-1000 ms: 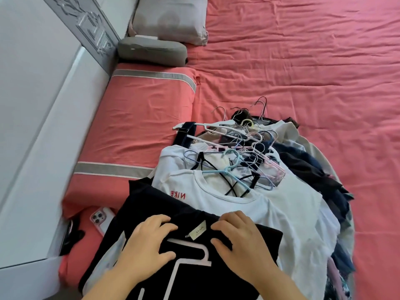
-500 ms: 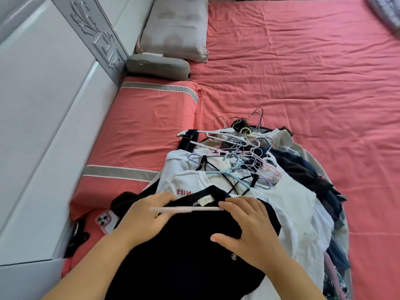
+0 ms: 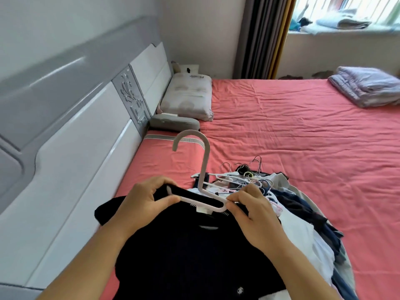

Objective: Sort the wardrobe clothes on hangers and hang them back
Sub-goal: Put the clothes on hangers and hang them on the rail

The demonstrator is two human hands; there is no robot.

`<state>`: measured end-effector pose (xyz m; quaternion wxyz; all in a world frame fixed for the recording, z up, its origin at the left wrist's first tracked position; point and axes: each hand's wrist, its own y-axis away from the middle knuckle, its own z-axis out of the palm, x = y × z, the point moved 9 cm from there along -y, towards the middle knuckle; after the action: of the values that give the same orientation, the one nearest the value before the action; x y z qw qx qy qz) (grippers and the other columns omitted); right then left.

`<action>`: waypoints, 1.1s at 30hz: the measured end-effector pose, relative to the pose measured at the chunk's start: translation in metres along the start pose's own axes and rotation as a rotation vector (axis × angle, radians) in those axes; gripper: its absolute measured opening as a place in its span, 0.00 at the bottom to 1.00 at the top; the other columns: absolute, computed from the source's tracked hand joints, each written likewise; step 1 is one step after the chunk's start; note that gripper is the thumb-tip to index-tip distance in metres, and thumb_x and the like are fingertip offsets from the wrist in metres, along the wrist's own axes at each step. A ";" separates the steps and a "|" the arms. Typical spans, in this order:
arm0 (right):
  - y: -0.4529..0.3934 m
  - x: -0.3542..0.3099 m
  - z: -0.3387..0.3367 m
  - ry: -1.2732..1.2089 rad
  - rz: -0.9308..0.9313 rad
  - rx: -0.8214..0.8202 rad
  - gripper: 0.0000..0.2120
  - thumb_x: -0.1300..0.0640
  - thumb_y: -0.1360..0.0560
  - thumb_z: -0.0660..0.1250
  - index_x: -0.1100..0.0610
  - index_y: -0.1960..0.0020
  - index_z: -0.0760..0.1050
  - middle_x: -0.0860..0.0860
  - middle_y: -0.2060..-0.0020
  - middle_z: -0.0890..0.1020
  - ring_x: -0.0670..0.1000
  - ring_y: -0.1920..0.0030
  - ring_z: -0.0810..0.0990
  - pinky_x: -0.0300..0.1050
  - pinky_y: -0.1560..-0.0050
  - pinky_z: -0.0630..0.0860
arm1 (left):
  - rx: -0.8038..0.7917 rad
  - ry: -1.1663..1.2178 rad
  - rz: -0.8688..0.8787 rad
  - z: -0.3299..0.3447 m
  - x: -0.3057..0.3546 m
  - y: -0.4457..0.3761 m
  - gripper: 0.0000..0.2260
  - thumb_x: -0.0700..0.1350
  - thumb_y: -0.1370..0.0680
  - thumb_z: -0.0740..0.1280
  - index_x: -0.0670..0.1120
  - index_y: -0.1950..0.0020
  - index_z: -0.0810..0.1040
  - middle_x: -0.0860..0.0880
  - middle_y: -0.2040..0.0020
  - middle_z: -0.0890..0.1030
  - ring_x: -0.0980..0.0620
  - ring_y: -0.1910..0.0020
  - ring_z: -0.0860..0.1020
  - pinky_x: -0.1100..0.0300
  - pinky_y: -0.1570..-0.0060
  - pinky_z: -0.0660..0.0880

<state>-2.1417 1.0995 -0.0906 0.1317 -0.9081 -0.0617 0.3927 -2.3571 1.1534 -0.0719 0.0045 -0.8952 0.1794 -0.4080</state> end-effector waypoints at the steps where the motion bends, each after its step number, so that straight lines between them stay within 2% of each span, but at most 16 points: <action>1: 0.001 -0.012 -0.003 -0.020 -0.028 0.016 0.02 0.58 0.27 0.70 0.55 0.54 0.80 0.44 0.56 0.73 0.42 0.53 0.73 0.26 0.52 0.67 | 0.027 0.002 -0.003 -0.014 0.001 0.008 0.10 0.42 0.31 0.75 0.56 0.57 0.80 0.61 0.59 0.80 0.62 0.57 0.78 0.75 0.57 0.69; 3: 0.002 -0.026 -0.009 -0.021 -0.026 0.020 0.08 0.57 0.29 0.73 0.53 0.50 0.80 0.43 0.52 0.76 0.39 0.50 0.73 0.24 0.49 0.65 | 0.082 0.017 -0.026 -0.042 -0.001 0.022 0.09 0.42 0.30 0.75 0.56 0.58 0.80 0.58 0.60 0.81 0.60 0.59 0.79 0.74 0.58 0.71; 5: 0.003 -0.036 -0.015 0.012 0.008 0.019 0.12 0.59 0.30 0.73 0.52 0.47 0.81 0.42 0.51 0.79 0.39 0.50 0.75 0.27 0.46 0.67 | 0.139 0.033 -0.037 -0.072 -0.001 0.040 0.09 0.43 0.30 0.75 0.57 0.57 0.80 0.56 0.61 0.81 0.59 0.61 0.79 0.72 0.59 0.73; 7: 0.006 -0.051 -0.019 -0.002 -0.013 0.050 0.12 0.62 0.30 0.73 0.52 0.49 0.83 0.40 0.55 0.82 0.39 0.52 0.78 0.31 0.46 0.70 | 0.176 0.043 -0.046 -0.099 -0.001 0.059 0.09 0.44 0.30 0.74 0.57 0.56 0.80 0.55 0.60 0.81 0.59 0.60 0.79 0.70 0.59 0.74; 11: 0.012 -0.094 -0.016 -0.042 -0.126 0.109 0.12 0.67 0.32 0.73 0.52 0.54 0.85 0.28 0.64 0.80 0.32 0.58 0.80 0.23 0.54 0.70 | 0.194 -0.031 -0.073 -0.137 -0.006 0.092 0.08 0.45 0.28 0.73 0.58 0.55 0.79 0.58 0.59 0.82 0.60 0.59 0.79 0.62 0.56 0.75; 13: 0.013 -0.124 -0.018 -0.057 -0.201 0.155 0.10 0.67 0.32 0.73 0.54 0.55 0.85 0.30 0.62 0.80 0.30 0.59 0.79 0.23 0.56 0.69 | 0.224 -0.097 -0.076 -0.154 -0.009 0.108 0.09 0.47 0.29 0.73 0.61 0.55 0.78 0.61 0.58 0.81 0.61 0.59 0.78 0.59 0.54 0.75; 16: 0.022 -0.187 -0.021 -0.102 -0.378 0.249 0.08 0.63 0.32 0.72 0.56 0.55 0.85 0.39 0.63 0.83 0.34 0.60 0.79 0.24 0.56 0.70 | 0.332 -0.233 -0.052 -0.188 -0.003 0.137 0.09 0.50 0.29 0.73 0.62 0.55 0.75 0.66 0.55 0.78 0.63 0.57 0.76 0.62 0.57 0.72; 19: 0.032 -0.241 -0.013 -0.143 -0.507 0.207 0.08 0.61 0.32 0.71 0.56 0.53 0.84 0.43 0.62 0.83 0.38 0.60 0.80 0.27 0.57 0.72 | 0.509 -0.204 -0.044 -0.232 0.007 0.165 0.09 0.50 0.29 0.72 0.61 0.55 0.75 0.63 0.58 0.78 0.60 0.59 0.77 0.57 0.56 0.73; 21: 0.029 -0.262 -0.003 -0.167 -0.495 0.091 0.09 0.61 0.30 0.72 0.56 0.50 0.83 0.41 0.60 0.82 0.39 0.59 0.81 0.28 0.57 0.74 | 0.600 -0.161 -0.025 -0.260 0.014 0.183 0.10 0.48 0.29 0.73 0.62 0.57 0.75 0.61 0.58 0.79 0.60 0.60 0.77 0.61 0.57 0.73; 23: 0.020 -0.271 0.005 -0.171 -0.445 0.016 0.12 0.63 0.28 0.71 0.55 0.45 0.81 0.39 0.58 0.82 0.38 0.57 0.81 0.27 0.54 0.74 | 0.661 -0.164 0.010 -0.282 0.025 0.196 0.12 0.45 0.29 0.73 0.62 0.59 0.75 0.62 0.58 0.79 0.64 0.61 0.76 0.72 0.60 0.70; 25: 0.011 -0.288 0.000 -0.127 -0.470 0.092 0.13 0.63 0.26 0.69 0.54 0.43 0.79 0.38 0.60 0.81 0.39 0.58 0.81 0.31 0.52 0.74 | 0.695 -0.170 0.028 -0.300 0.033 0.208 0.12 0.43 0.30 0.74 0.60 0.60 0.76 0.61 0.57 0.79 0.65 0.61 0.76 0.78 0.62 0.67; 26: 0.008 -0.300 -0.005 -0.079 -0.513 0.170 0.12 0.61 0.27 0.69 0.53 0.44 0.79 0.39 0.60 0.79 0.40 0.59 0.80 0.34 0.52 0.73 | 0.700 -0.171 0.031 -0.307 0.037 0.213 0.11 0.42 0.30 0.74 0.58 0.60 0.76 0.61 0.57 0.79 0.65 0.61 0.76 0.78 0.62 0.67; 28: 0.002 -0.321 -0.007 0.041 -0.583 0.242 0.15 0.53 0.29 0.69 0.52 0.43 0.79 0.42 0.56 0.76 0.43 0.54 0.74 0.39 0.50 0.70 | 0.704 -0.183 0.038 -0.316 0.043 0.222 0.11 0.41 0.30 0.74 0.57 0.59 0.77 0.60 0.57 0.79 0.64 0.61 0.77 0.78 0.62 0.68; 30: -0.005 -0.338 0.007 0.126 -0.633 0.137 0.19 0.46 0.29 0.66 0.51 0.40 0.78 0.44 0.50 0.77 0.46 0.46 0.72 0.43 0.45 0.67 | 0.728 -0.180 0.031 -0.325 0.047 0.234 0.10 0.40 0.29 0.74 0.55 0.59 0.77 0.59 0.57 0.79 0.64 0.61 0.77 0.78 0.62 0.68; 31: -0.009 -0.346 0.016 0.130 -0.640 0.052 0.19 0.44 0.28 0.64 0.51 0.40 0.77 0.44 0.49 0.79 0.47 0.46 0.74 0.45 0.44 0.69 | 0.747 -0.178 0.025 -0.331 0.048 0.242 0.10 0.40 0.29 0.74 0.54 0.60 0.77 0.59 0.57 0.79 0.64 0.61 0.76 0.78 0.62 0.68; 33: -0.010 -0.358 0.028 0.092 -0.654 -0.036 0.15 0.45 0.26 0.63 0.52 0.45 0.78 0.45 0.56 0.81 0.49 0.53 0.79 0.47 0.52 0.75 | 0.778 -0.178 0.019 -0.339 0.052 0.254 0.09 0.41 0.30 0.74 0.54 0.60 0.77 0.59 0.57 0.79 0.65 0.61 0.76 0.79 0.62 0.67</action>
<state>-2.4072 1.0371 0.1432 0.2373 -0.8590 -0.3512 0.2871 -2.6550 0.9465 0.1529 0.3624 -0.8569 0.0185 -0.3661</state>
